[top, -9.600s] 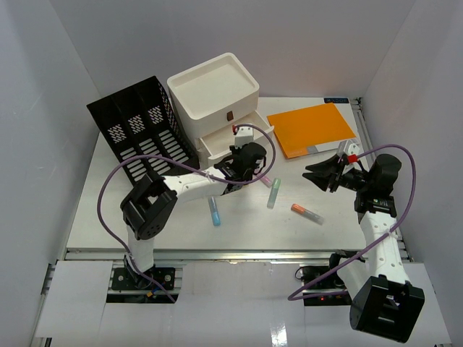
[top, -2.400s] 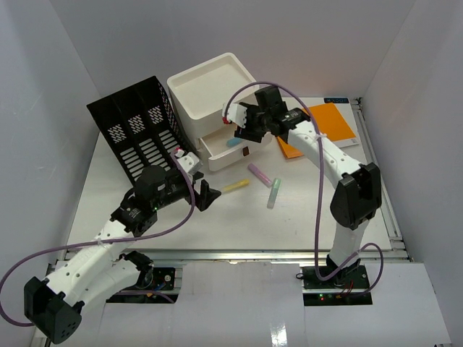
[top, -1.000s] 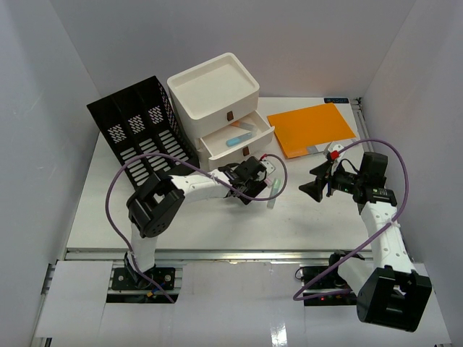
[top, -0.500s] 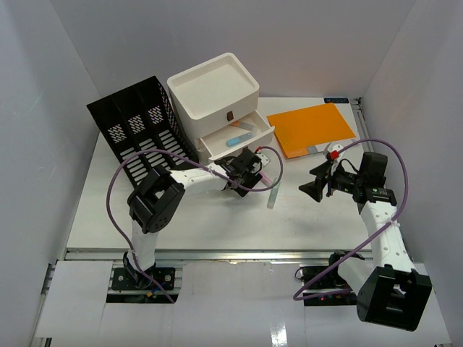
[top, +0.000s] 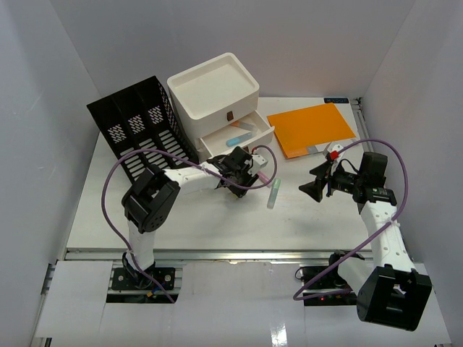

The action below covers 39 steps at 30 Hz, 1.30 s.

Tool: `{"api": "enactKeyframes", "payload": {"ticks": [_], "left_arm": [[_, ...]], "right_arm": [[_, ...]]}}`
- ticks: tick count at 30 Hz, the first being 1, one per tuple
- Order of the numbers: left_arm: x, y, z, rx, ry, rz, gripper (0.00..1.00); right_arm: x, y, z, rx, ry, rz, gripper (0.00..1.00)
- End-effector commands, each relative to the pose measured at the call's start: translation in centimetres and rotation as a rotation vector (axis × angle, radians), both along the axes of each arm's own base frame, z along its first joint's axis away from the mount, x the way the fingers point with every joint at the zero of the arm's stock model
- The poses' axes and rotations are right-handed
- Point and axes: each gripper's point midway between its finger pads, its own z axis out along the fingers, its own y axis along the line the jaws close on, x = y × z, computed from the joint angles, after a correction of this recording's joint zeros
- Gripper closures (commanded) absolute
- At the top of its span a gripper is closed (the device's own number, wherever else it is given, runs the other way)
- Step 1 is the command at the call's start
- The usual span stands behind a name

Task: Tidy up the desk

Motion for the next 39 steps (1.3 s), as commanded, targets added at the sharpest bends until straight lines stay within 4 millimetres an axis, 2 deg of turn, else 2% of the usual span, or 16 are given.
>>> {"api": "enactKeyframes", "payload": {"ticks": [1, 5, 9, 12, 16, 18, 19, 22, 23, 24, 26, 29, 32, 35, 37, 39], "left_arm": [[-4.4, -0.6, 0.8, -0.079, 0.161, -0.05, 0.62], [-4.7, -0.8, 3.4, -0.142, 0.144, -0.028, 0.71], [-4.2, -1.2, 7.9, -0.223, 0.074, -0.014, 0.77], [-3.5, -1.3, 12.7, -0.298, -0.018, 0.01, 0.81], [-0.5, -0.8, 20.2, -0.373, -0.228, 0.061, 0.81], [1.5, -0.1, 22.7, -0.363, -0.326, 0.082, 0.82], [2.6, 0.3, 23.3, -0.346, -0.36, 0.073, 0.82], [7.4, 2.3, 23.7, -0.278, -0.42, 0.101, 0.82], [8.4, 2.5, 22.7, -0.241, -0.418, 0.091, 0.82], [9.0, 2.6, 23.9, -0.254, -0.44, 0.099, 0.82], [11.5, 3.2, 23.3, -0.183, -0.478, 0.118, 0.82], [13.8, 3.7, 23.4, -0.175, -0.493, 0.154, 0.79], [15.0, 3.8, 22.1, -0.158, -0.475, 0.181, 0.61], [14.9, 3.5, 21.5, -0.168, -0.455, 0.187, 0.33], [14.6, 3.6, 21.5, -0.18, -0.444, 0.2, 0.23], [14.2, 3.6, 22.0, -0.2, -0.439, 0.207, 0.2]], "right_arm": [[0.5, -0.1, 1.9, -0.001, -0.062, 0.007, 0.21], [0.5, -0.2, 1.9, 0.0, -0.065, 0.004, 0.21], [0.5, -0.3, 2.0, 0.001, -0.067, 0.001, 0.21], [0.5, -0.4, 2.1, 0.002, -0.07, -0.001, 0.21], [0.5, -0.4, 2.2, 0.005, -0.069, -0.001, 0.21], [0.4, -0.4, 2.1, 0.006, -0.068, 0.0, 0.21], [0.4, -0.4, 2.1, 0.006, -0.067, 0.0, 0.21], [0.4, -0.4, 2.0, 0.007, -0.065, 0.001, 0.21], [0.4, -0.4, 2.0, 0.008, -0.065, 0.001, 0.21], [0.4, -0.4, 2.0, 0.008, -0.065, 0.001, 0.21], [0.4, -0.5, 2.0, 0.007, -0.063, -0.001, 0.21], [0.4, -0.4, 1.9, 0.009, -0.059, 0.003, 0.22], [0.5, -0.5, 1.6, 0.005, -0.047, 0.0, 0.21], [0.6, -0.6, 1.2, 0.004, -0.025, -0.004, 0.22], [0.7, -0.6, 1.0, 0.007, -0.007, -0.003, 0.22], [0.7, -0.5, 0.5, 0.017, 0.025, -0.002, 0.21]]}}
